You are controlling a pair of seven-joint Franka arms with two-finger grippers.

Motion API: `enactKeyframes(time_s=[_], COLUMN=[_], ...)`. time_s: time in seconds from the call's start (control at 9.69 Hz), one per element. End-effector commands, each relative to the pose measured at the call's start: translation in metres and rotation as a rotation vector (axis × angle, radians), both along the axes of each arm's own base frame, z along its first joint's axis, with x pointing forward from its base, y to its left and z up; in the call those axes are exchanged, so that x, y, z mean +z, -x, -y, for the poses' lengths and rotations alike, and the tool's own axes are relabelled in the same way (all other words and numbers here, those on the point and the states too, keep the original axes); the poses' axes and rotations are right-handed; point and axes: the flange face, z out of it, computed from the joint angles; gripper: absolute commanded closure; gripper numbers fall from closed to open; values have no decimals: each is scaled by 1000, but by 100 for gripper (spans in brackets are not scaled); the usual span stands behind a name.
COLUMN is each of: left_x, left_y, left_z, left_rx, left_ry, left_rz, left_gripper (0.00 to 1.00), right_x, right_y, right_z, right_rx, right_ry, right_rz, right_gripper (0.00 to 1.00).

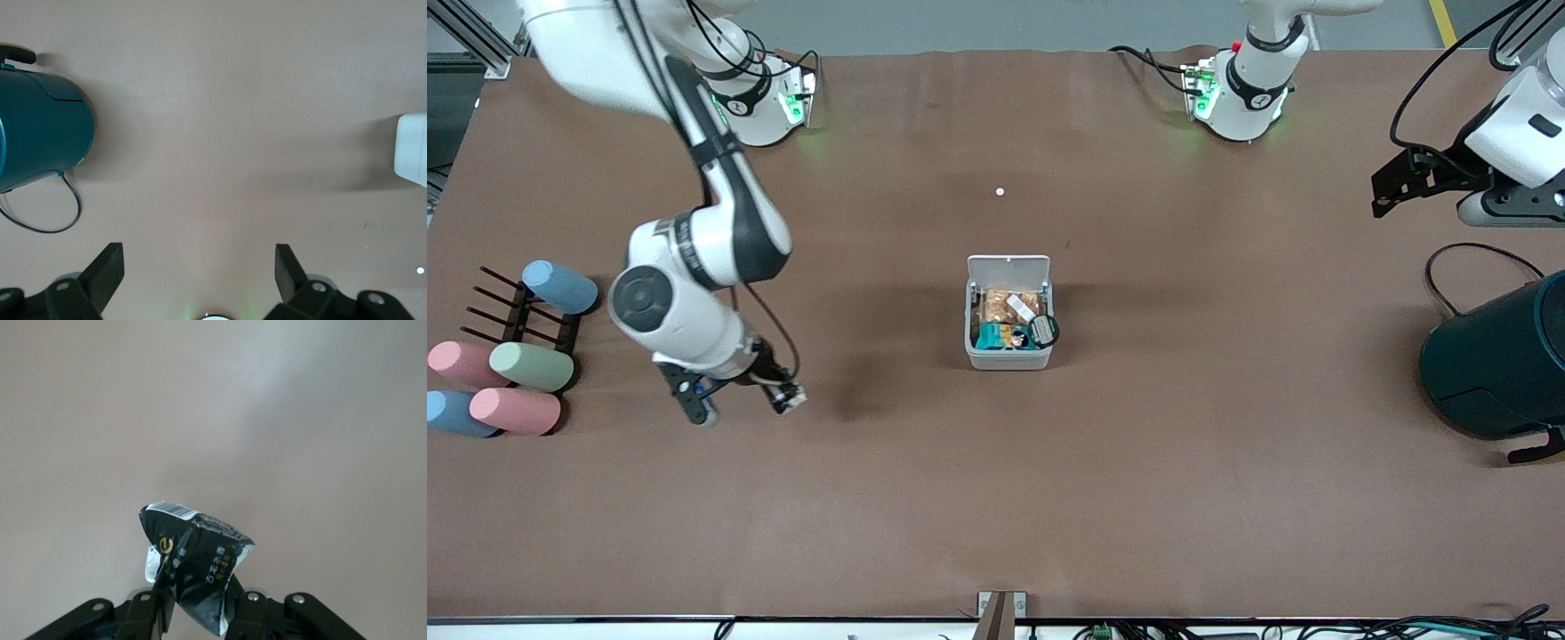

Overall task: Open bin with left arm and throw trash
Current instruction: 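Move the wrapper over the bin with the right gripper and release it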

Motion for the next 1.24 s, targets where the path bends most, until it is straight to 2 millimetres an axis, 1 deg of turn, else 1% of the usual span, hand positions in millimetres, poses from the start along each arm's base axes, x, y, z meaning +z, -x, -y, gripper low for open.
enactKeyframes(time_s=[0.0, 0.1, 0.21, 0.31, 0.41, 0.52, 0.62, 0.72, 0.83, 0.93, 1.03, 1.13], left_x=[5, 6, 5, 2, 1, 1, 0, 0, 1, 1, 3, 2], left_y=[-6, -6, -7, -9, -10, -11, -11, -11, -11, -11, -10, -10], left_z=[1, 0, -2, -6, -6, -8, -8, -7, -5, -4, -4, -6], left_rx=[24, 32, 36, 38, 32, 26, 26, 23, 23, 22, 25, 28], left_ry=[17, 14, 16, 15, 15, 14, 12, 10, 9, 10, 11, 12], left_rz=[-10, -8, -11, -15, -17, -16, -19, -17, -15, -15, -12, -15], left_gripper=[0, 0, 0, 0, 0, 0, 0, 0, 0, 0, 0, 0], right_x=[36, 55, 42, 46, 45, 40, 21, 14, 11, 1, -7, -8], right_y=[25, 40, 56, 74, 78, 93, 102, 102, 102, 106, 115, 116], right_z=[-103, -151, -198, -232, -238, -256, -265, -265, -263, -266, -270, -269], right_rx=[-117, -167, -224, -207, -195, -160, -149, -146, -143, -140, -129, -126], right_ry=[-64, -126, -164, -206, -212, -206, -183, -174, -166, -150, -115, -104], right_rz=[37, 46, 35, 71, 73, 66, 42, 34, 27, 10, -27, -38], right_gripper=[100, 100, 100, 99, 99, 97, 96, 89, 61, 19, 9, 1])
